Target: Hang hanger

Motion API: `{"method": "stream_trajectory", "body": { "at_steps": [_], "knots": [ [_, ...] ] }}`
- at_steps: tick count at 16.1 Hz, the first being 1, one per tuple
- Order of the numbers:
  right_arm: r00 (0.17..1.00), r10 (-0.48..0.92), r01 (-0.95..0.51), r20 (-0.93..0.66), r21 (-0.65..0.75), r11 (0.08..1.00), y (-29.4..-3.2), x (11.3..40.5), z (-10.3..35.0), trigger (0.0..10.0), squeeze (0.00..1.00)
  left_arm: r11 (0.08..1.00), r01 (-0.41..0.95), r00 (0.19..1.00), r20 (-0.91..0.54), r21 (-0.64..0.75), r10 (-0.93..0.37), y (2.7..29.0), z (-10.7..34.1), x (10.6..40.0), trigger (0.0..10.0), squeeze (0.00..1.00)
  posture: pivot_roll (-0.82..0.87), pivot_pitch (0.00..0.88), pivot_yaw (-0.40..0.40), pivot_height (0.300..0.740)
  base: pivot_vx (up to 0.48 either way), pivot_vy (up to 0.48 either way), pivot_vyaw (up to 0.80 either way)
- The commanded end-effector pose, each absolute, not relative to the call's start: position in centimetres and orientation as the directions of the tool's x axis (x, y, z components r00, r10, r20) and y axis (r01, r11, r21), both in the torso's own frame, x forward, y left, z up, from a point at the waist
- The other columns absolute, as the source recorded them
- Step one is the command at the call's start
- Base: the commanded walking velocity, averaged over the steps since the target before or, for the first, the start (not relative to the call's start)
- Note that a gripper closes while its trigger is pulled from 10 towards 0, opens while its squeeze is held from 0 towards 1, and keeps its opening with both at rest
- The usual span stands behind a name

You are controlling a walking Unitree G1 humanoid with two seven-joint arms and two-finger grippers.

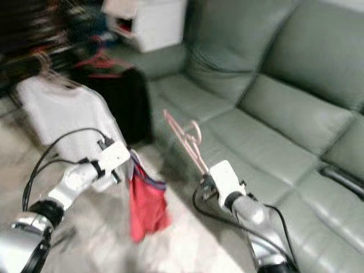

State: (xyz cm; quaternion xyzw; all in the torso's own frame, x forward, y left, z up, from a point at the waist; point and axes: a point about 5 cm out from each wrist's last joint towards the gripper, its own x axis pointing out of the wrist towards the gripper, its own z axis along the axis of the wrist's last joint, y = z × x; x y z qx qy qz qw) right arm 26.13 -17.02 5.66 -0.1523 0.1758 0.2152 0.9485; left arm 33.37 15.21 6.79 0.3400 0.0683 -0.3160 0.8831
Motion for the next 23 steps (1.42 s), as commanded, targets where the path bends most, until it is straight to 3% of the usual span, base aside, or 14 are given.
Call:
{"method": "stream_trajectory", "body": {
  "at_steps": [1, 5, 11, 20, 22, 23],
  "knots": [
    [0.855, 0.356, -0.457, -0.378, -0.221, 0.862, -16.9, 26.6, 6.2, 10.0, 0.0, 0.56, 0.607, 0.784, -0.309, 0.564, -0.538, 14.9, 7.4, 33.5, 10.0, 0.0, -0.07, 0.0, 0.037, 0.74, 0.356, 0.0, -0.78],
    [0.853, 0.358, -0.461, -0.38, -0.226, 0.858, -16.7, 26.6, 6.1, 10.0, 0.0, 0.548, 0.62, 0.773, -0.314, 0.562, -0.551, 14.7, 7.2, 33.2, 10.0, 0.0, -0.07, 0.0, 0.036, 0.74, 0.351, 0.0, -0.79],
    [0.844, 0.369, -0.475, -0.388, -0.223, 0.851, -16.5, 26.6, 5.9, 10.0, 0.0, 0.564, 0.61, 0.783, -0.315, 0.556, -0.536, 14.7, 6.6, 32.7, 10.0, 0.0, -0.07, 0.0, 0.034, 0.74, 0.0, 0.0, -0.79],
    [0.837, 0.396, -0.494, -0.377, -0.211, 0.843, -16.0, 26.6, 6.0, 10.0, 0.0, 0.568, 0.615, 0.778, -0.306, 0.546, -0.549, 14.5, 6.0, 31.8, 10.0, 0.0, -0.07, 0.0, 0.033, 0.74, 0.0, 0.0, 0.0],
    [0.795, 0.473, -0.567, -0.38, -0.188, 0.802, -15.7, 26.1, 6.5, 10.0, 0.0, 0.564, 0.558, 0.819, -0.296, 0.609, -0.492, 14.7, 6.3, 32.3, 10.0, 0.0, -0.07, 0.0, 0.034, 0.74, 0.0, 0.0, 0.0],
    [0.751, 0.518, -0.628, -0.409, -0.2, 0.752, -15.9, 25.7, 6.7, 10.0, 0.0, 0.571, 0.474, 0.875, -0.29, 0.67, -0.387, 15.7, 6.6, 33.1, 10.0, 0.0, -0.07, 0.0, 0.035, 0.74, 0.0, 0.0, 0.0]
  ]
}}
